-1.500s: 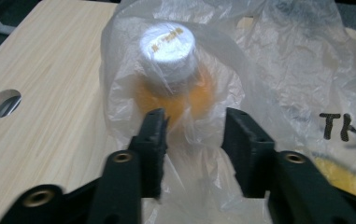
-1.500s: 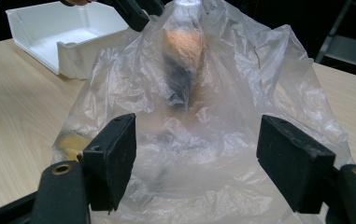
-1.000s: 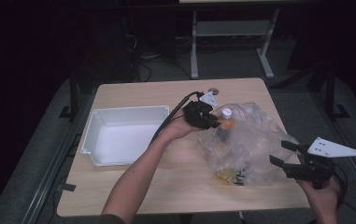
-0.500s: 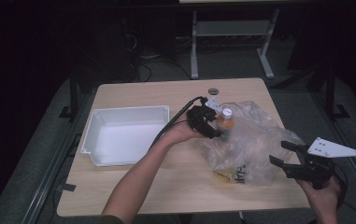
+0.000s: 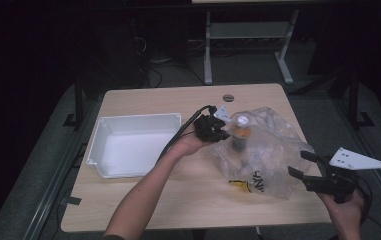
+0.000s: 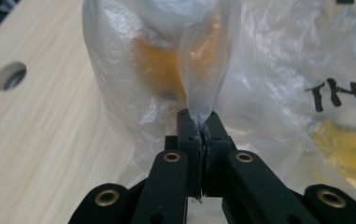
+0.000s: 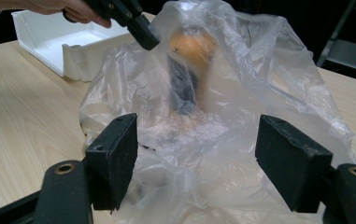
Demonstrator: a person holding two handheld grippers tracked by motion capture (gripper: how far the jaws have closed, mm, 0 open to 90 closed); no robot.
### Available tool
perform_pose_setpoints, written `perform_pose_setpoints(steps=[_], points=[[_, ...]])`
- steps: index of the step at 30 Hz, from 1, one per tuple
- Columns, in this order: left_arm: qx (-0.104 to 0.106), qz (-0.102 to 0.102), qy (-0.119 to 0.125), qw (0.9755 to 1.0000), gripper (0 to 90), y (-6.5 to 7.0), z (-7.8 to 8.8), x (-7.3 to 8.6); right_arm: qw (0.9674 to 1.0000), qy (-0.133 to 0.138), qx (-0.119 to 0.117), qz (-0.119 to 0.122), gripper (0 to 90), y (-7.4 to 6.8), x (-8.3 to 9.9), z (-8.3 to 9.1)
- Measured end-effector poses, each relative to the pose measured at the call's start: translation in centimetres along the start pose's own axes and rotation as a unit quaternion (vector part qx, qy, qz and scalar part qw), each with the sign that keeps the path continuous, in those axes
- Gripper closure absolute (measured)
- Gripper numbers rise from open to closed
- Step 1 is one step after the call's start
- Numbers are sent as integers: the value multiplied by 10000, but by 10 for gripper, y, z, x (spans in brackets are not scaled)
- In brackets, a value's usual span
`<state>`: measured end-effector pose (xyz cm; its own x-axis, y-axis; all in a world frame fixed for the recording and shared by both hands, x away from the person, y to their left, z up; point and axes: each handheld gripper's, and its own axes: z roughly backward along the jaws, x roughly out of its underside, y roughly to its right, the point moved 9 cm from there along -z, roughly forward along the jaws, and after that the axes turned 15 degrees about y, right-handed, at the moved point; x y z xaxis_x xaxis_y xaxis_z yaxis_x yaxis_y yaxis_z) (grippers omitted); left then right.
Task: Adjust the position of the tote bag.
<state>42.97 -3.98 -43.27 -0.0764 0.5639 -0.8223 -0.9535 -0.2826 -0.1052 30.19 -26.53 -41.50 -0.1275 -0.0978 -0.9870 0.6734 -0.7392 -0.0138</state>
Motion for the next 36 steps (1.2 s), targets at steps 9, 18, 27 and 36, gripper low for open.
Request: perform_pose_setpoints(steps=[9, 18, 27, 36], points=[[8, 76, -333, 9994, 887, 6, -3, 22, 10000, -58, -43, 10, 292, -3, 2, -3], [26, 177, -601, 9980, 887, 14, -10, 40, 10000, -50, -56, -7, 292, -3, 2, -2], [25, 267, -792, 9965, 887, 15, -12, 51, 10000, -55, 56, 3, 298, 2, 2, 4], [-26, 370, -825, 9959, 886, 11, -13, 57, 9997, -112, 148, -146, 318, 11, 7, 4]])
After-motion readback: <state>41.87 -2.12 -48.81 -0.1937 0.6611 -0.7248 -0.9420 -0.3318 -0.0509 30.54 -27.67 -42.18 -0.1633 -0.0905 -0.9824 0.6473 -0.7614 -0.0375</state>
